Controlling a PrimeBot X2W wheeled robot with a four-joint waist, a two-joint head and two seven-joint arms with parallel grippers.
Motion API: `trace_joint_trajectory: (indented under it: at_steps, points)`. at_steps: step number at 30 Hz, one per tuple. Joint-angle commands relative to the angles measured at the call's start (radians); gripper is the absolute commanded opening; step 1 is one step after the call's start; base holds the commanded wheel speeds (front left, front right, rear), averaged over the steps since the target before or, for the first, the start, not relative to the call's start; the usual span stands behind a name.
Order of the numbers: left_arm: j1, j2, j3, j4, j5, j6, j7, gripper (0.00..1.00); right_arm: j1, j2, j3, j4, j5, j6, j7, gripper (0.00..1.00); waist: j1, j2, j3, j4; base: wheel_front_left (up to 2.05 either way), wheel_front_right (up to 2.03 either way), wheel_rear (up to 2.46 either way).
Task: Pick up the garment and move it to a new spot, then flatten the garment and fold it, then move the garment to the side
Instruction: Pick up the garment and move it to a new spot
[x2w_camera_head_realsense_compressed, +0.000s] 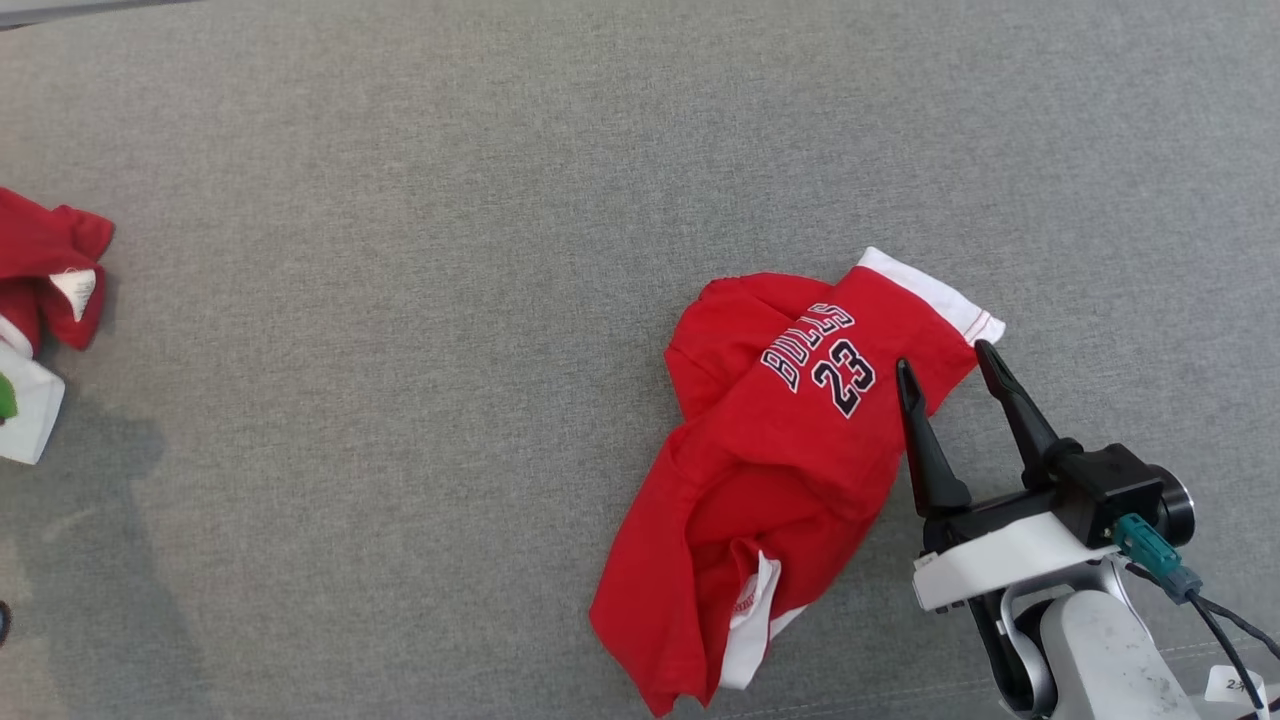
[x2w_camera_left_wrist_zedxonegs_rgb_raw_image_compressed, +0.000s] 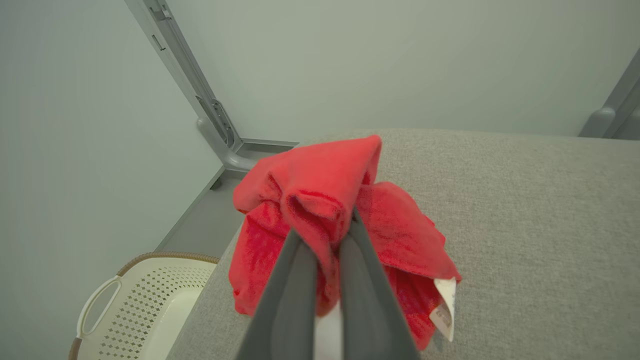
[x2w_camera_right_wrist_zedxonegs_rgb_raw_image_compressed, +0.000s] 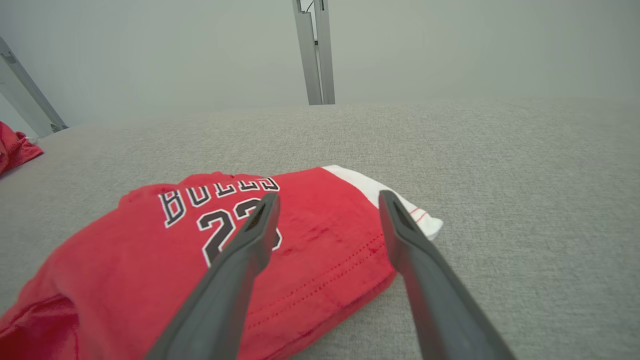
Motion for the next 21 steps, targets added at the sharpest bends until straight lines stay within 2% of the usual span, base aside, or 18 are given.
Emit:
trace_joint_trajectory:
  at_steps: [1,3,4,7,12,16,21]
  points:
    - [-0.014,-0.016,-0.006,0.031,0.005,0.007,-0.019,0.14,-0.007,-0.002,-0.003,0.000,-0.008,-0.001,-0.003,1.00,-0.0001,-0.0001,0.013,-0.009,0.00,0.00,0.00]
    - [-0.023,-0.030,-0.011,0.077,0.012,0.011,-0.057,0.67,-0.005,-0.002,-0.005,0.001,-0.012,-0.001,-0.003,1.00,-0.0001,-0.0001,0.010,-0.012,0.00,0.00,0.00]
    - [-0.028,-0.034,-0.014,0.097,0.016,0.016,-0.081,1.00,-0.002,-0.002,-0.009,0.002,-0.014,-0.001,-0.003,1.00,-0.0001,-0.0001,0.005,-0.014,0.00,0.00,0.00]
    - [-0.035,-0.050,-0.035,0.119,0.040,0.023,-0.139,1.00,0.011,-0.002,-0.019,0.001,-0.015,-0.001,-0.003,1.00,-0.0001,-0.0001,-0.019,-0.013,0.00,0.00,0.00]
    - [-0.009,-0.072,-0.059,0.054,0.053,-0.014,-0.187,1.00,0.029,-0.002,-0.033,-0.011,-0.022,-0.001,-0.003,1.00,-0.0001,-0.0001,-0.079,-0.013,0.00,0.00,0.00]
    - [0.043,-0.110,-0.068,-0.061,0.045,-0.032,-0.195,1.00,0.049,-0.002,-0.036,-0.028,-0.028,-0.001,-0.003,1.00,-0.0001,-0.0001,-0.137,-0.018,0.00,0.00,0.00]
    - [0.183,-0.166,-0.108,-0.278,0.059,-0.040,-0.197,1.00,0.080,-0.002,-0.054,-0.067,-0.039,-0.001,-0.003,1.00,-0.0001,-0.0001,-0.213,-0.023,0.00,0.00,0.00]
